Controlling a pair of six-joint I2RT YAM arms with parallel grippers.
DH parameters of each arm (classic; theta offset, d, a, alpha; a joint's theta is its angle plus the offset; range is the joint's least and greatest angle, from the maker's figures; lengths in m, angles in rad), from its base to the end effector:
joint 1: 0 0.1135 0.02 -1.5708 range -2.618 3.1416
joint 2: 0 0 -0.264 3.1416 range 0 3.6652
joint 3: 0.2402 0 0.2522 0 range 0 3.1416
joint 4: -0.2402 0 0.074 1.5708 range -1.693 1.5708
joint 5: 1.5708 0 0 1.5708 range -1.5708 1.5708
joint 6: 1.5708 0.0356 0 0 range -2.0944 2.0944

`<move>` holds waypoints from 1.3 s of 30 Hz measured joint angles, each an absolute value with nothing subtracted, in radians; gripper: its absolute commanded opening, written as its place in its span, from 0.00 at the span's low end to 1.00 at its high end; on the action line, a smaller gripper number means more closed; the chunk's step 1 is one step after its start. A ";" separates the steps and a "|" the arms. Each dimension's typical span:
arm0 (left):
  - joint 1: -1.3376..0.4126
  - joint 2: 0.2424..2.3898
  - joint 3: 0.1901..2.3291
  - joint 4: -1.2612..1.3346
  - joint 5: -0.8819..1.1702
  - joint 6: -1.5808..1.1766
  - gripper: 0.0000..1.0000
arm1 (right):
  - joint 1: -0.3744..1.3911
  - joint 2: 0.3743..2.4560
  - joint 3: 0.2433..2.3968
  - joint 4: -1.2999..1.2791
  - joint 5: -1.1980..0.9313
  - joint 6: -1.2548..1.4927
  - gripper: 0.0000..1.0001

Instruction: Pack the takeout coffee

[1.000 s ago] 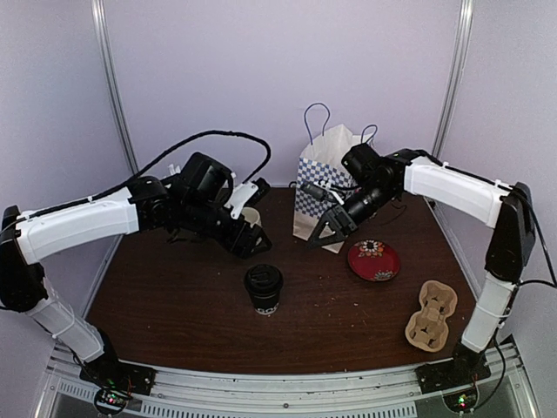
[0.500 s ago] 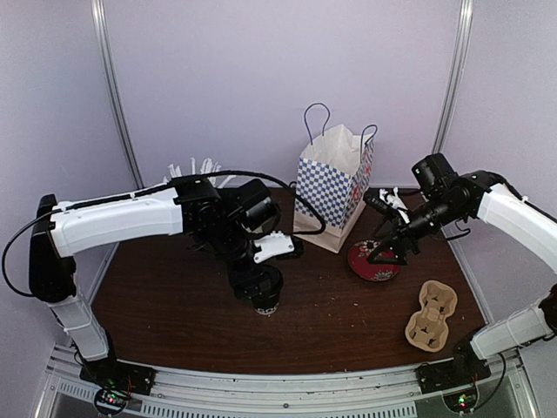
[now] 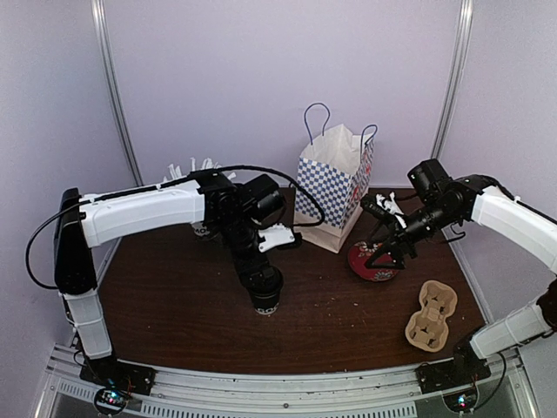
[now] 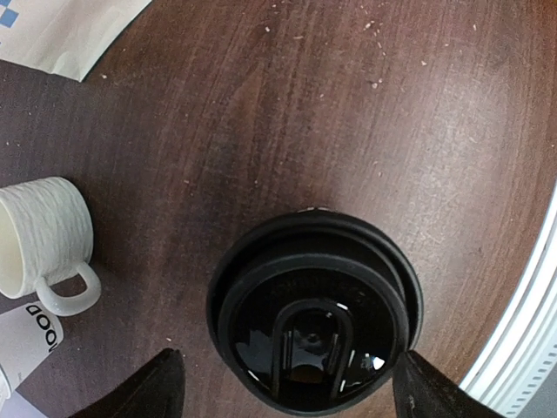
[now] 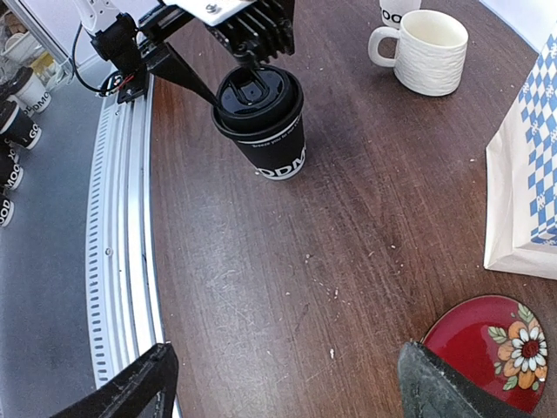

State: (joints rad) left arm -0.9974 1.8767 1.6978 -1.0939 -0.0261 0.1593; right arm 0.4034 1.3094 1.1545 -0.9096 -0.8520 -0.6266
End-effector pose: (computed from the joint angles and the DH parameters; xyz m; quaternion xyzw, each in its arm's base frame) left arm 0.2088 -0.3216 0.2759 0.5389 0.8291 -0.0486 0.1408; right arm 0.2197 0.1229 0.3048 -0.5243 0.7163 0.3722 0.2712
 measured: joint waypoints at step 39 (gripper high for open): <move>-0.955 1.918 1.698 -1.085 0.118 0.154 0.76 | 0.403 1.349 1.154 -0.910 -0.863 -0.651 0.90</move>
State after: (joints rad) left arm -0.9546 1.9182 1.6978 -1.0851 0.1184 0.1535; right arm 0.4034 1.3495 1.1542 -0.9104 -0.8635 -0.6514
